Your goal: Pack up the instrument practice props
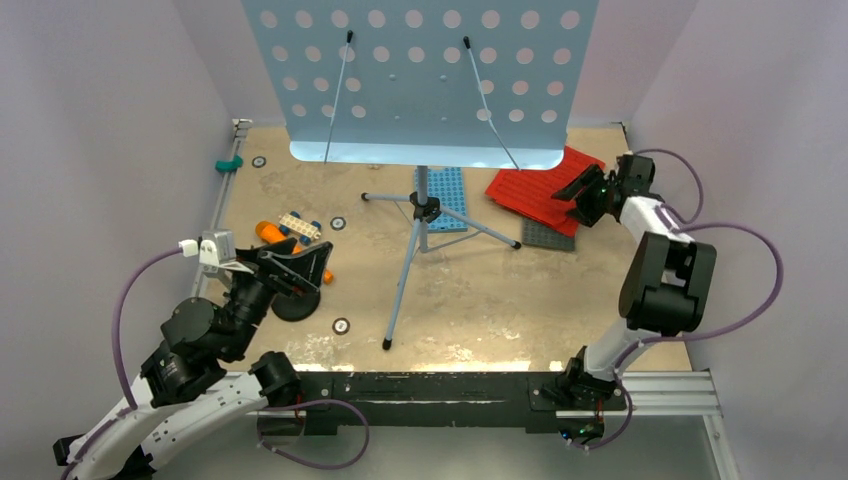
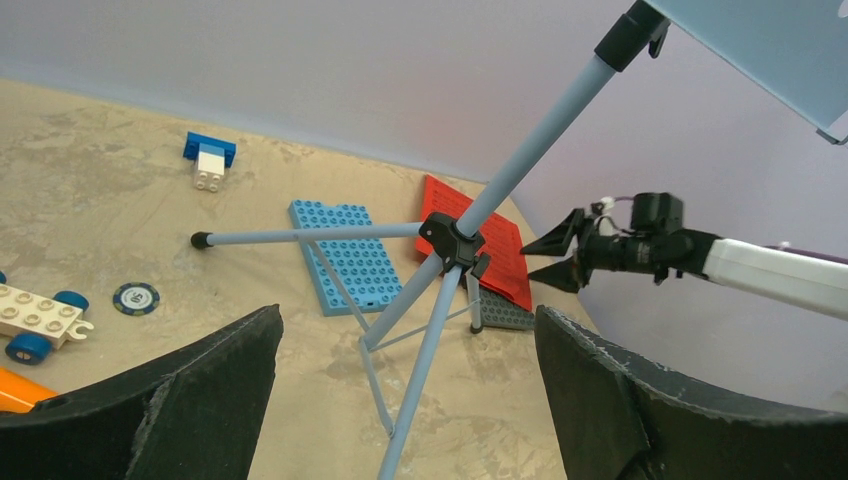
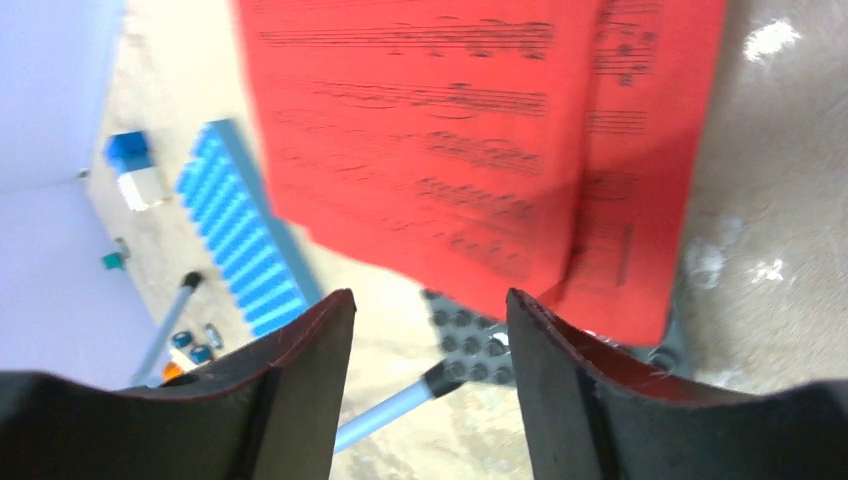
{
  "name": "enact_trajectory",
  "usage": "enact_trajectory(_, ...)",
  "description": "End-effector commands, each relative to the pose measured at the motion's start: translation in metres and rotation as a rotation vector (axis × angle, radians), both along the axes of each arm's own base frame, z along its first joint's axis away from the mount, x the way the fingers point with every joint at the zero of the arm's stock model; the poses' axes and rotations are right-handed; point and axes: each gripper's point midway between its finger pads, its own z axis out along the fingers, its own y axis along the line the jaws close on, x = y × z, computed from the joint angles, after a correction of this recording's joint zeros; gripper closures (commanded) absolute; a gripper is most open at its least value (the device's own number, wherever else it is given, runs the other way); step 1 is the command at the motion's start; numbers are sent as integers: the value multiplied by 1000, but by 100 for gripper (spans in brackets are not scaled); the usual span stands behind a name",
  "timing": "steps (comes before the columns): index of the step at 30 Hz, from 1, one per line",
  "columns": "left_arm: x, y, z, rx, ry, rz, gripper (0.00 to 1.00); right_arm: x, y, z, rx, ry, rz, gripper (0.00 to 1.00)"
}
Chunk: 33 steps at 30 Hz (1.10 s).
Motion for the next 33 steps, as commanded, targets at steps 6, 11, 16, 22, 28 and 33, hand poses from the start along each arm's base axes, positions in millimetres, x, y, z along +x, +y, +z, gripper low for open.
enact_trajectory(6, 13, -16, -18, 78, 46, 3, 0, -9, 57, 153, -16, -449, 65, 34)
enact_trajectory(11, 21, -49, -13, 158, -44, -84, 0, -56, 96, 180, -73, -644, 109, 36)
enact_trajectory(16, 33, -78, 9, 166, -273, -119, 0, -110, 131, 175, -55, -763, 174, 37)
enact_trajectory(22, 44, -101, 36, 161, -481, -97, 3, -147, 162, 171, -47, -788, 329, 40)
enact_trajectory(28, 57, -116, 73, 188, -665, -19, 5, -173, 178, 162, -17, -799, 428, 40)
enact_trajectory(33, 81, -134, 80, 276, -679, 35, 4, -185, 181, 148, -1, -785, 464, 40)
